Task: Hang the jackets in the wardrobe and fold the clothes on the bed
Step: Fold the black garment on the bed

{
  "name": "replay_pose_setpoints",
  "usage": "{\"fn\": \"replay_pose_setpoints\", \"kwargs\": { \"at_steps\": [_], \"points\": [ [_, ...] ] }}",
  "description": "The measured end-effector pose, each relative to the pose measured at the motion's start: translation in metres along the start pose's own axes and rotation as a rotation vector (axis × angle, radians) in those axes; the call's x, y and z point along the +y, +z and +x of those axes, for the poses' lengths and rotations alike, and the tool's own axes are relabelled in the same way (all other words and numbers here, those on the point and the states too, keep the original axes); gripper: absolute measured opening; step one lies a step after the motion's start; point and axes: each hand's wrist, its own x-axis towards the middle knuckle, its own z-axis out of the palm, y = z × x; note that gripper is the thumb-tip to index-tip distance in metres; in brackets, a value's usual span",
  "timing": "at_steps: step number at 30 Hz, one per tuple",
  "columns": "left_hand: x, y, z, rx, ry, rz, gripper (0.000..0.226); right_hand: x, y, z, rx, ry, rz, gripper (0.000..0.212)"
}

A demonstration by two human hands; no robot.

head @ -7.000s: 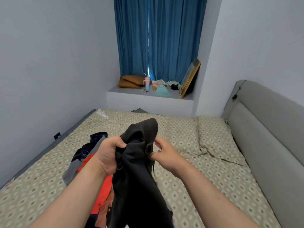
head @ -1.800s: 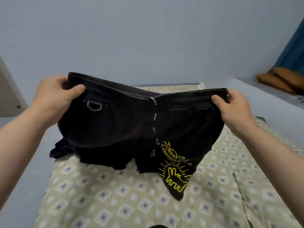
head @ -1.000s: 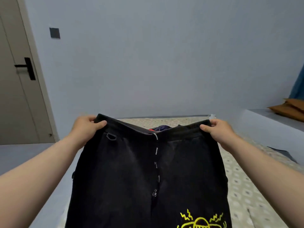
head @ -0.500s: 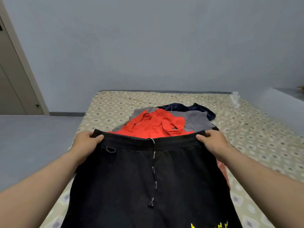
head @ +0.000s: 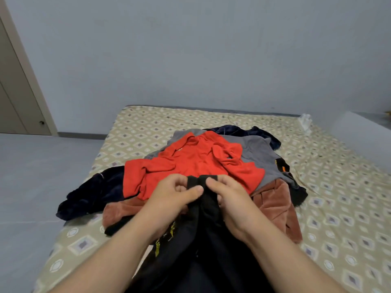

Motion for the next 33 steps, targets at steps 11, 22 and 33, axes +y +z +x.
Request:
{"fn": "replay_pose_setpoints", "kwargs": {
  "at_steps": [11,22,33],
  "points": [
    [-0.004,-0.02,-0.017,-0.2,-0.184,-0.379,0.043,-0.001,-0.006,-0.025,0.064,-0.134,-0.185,0.013],
    [0.048,-0.013,-0.052,-0.167,-0.071,-0.301,0.047,-0.096,-0.007,-0.092,-0.22,-0.328,0.096,0.03],
    [0.2,-0.031,-0.151,-0.065,0.367,-0.156,0.038,-0.213,0.006,-0.182,0.001,-0.669,-0.244,0.027]
  ]
}}
